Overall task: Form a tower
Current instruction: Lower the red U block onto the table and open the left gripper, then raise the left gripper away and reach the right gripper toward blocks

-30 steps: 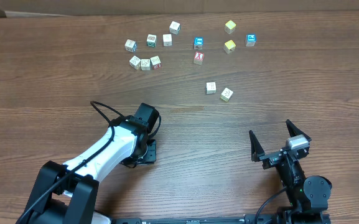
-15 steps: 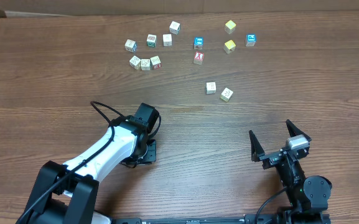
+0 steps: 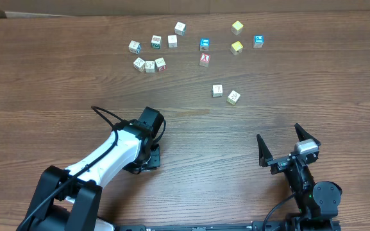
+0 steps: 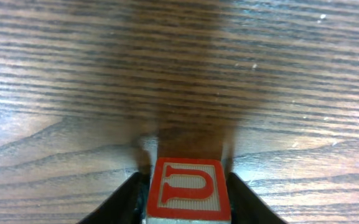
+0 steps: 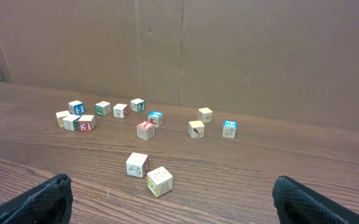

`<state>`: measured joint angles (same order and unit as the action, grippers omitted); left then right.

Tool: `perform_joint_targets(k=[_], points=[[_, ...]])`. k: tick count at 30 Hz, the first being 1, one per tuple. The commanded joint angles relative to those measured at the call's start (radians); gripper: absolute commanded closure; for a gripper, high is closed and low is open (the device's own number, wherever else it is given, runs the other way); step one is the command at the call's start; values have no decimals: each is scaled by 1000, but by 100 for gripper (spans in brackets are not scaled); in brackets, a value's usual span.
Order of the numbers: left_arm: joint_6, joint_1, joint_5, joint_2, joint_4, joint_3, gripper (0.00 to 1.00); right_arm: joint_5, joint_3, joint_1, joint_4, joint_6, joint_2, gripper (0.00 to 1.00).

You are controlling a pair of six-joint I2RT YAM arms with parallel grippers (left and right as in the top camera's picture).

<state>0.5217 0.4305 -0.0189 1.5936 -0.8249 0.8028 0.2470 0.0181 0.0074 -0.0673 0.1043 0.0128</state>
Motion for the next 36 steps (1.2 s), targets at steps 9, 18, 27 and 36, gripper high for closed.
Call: perform_joint_targets(k=[9, 18, 27, 36], points=[[13, 5, -14, 8, -1, -3, 65, -10, -10, 5, 6, -10, -10, 0], [9, 5, -14, 8, -1, -3, 55, -10, -10, 5, 5, -10, -10, 0], [5, 5, -14, 8, -2, -3, 40, -10, -10, 5, 5, -10, -10, 0], [-10, -29, -98, 8, -29, 97, 20, -10, -10, 5, 6, -10, -10, 0]])
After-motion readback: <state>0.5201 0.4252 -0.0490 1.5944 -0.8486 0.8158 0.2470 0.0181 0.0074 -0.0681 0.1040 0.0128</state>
